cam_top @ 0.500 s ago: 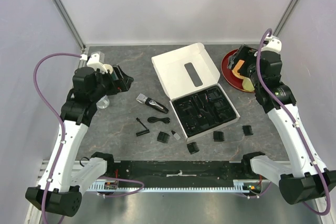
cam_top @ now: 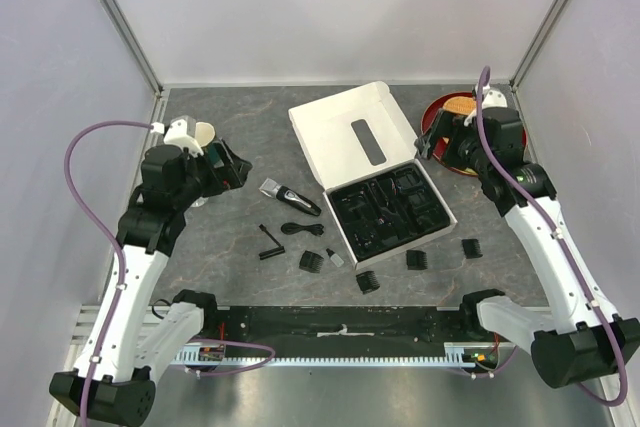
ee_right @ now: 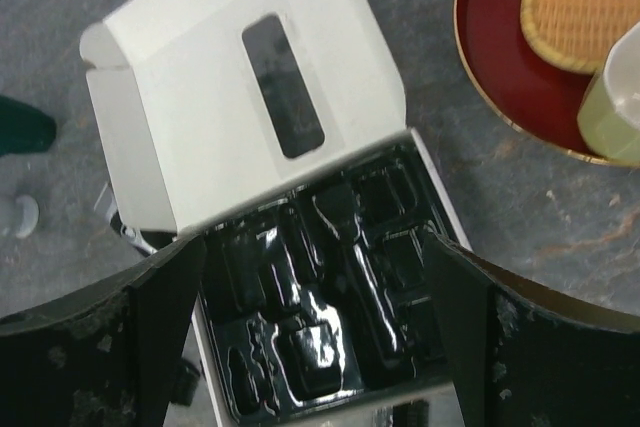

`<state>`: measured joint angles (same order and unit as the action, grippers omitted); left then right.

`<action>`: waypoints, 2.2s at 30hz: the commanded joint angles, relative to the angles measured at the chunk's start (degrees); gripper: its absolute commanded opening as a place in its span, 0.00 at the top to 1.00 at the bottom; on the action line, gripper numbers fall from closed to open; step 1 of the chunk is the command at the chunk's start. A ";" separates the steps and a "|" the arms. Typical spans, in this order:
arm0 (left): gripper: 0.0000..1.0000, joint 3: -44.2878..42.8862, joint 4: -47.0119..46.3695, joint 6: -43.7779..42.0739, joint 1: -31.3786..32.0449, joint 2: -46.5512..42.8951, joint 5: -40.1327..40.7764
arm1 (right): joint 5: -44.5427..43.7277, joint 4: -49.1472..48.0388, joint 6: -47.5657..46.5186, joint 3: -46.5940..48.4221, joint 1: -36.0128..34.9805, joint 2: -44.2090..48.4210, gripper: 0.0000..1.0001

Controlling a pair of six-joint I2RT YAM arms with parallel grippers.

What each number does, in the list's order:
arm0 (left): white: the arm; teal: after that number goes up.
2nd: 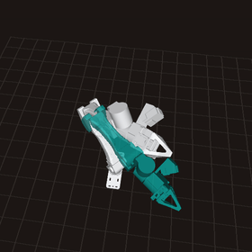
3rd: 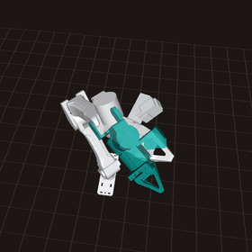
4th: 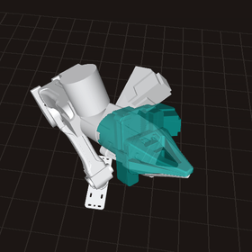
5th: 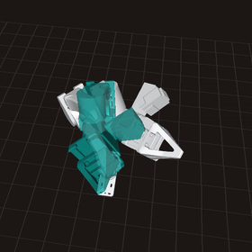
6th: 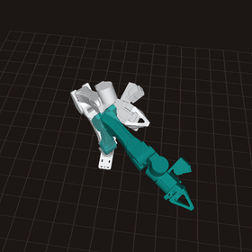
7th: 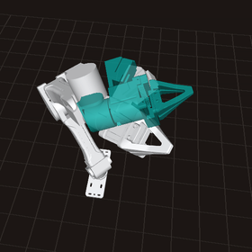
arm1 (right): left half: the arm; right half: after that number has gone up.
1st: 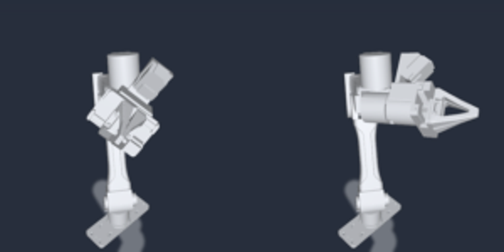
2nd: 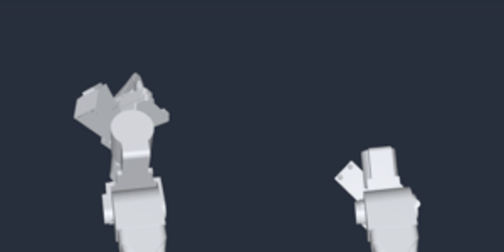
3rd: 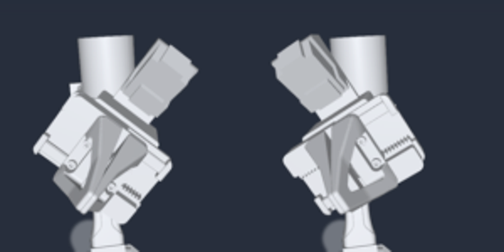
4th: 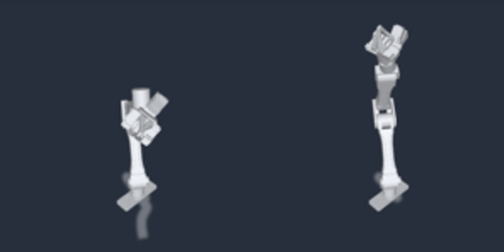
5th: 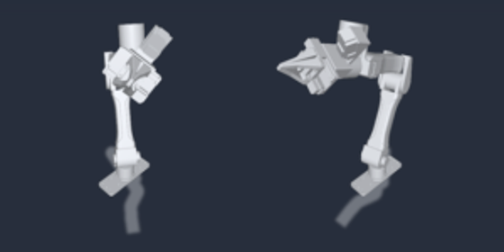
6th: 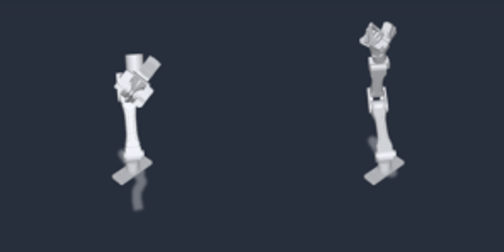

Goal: Sort the hair-cutting tools

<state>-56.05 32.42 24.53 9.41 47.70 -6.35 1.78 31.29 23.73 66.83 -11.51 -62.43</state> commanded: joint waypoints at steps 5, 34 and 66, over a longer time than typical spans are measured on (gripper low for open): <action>0.02 6.65 -2.01 1.92 -0.01 -6.04 -5.94 | 5.95 6.31 0.09 -6.53 -0.18 6.79 0.02; 0.13 18.00 -1.14 6.14 -0.09 -7.45 -8.36 | -1.42 -5.35 -7.00 -4.01 -39.63 -6.08 0.05; 0.14 17.29 6.77 11.59 -0.01 -13.34 14.52 | 5.25 12.48 -20.56 51.04 -37.54 -71.68 0.05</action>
<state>-37.50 39.40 34.50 9.45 33.80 7.42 4.32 38.44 -0.12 114.85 -50.78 -132.49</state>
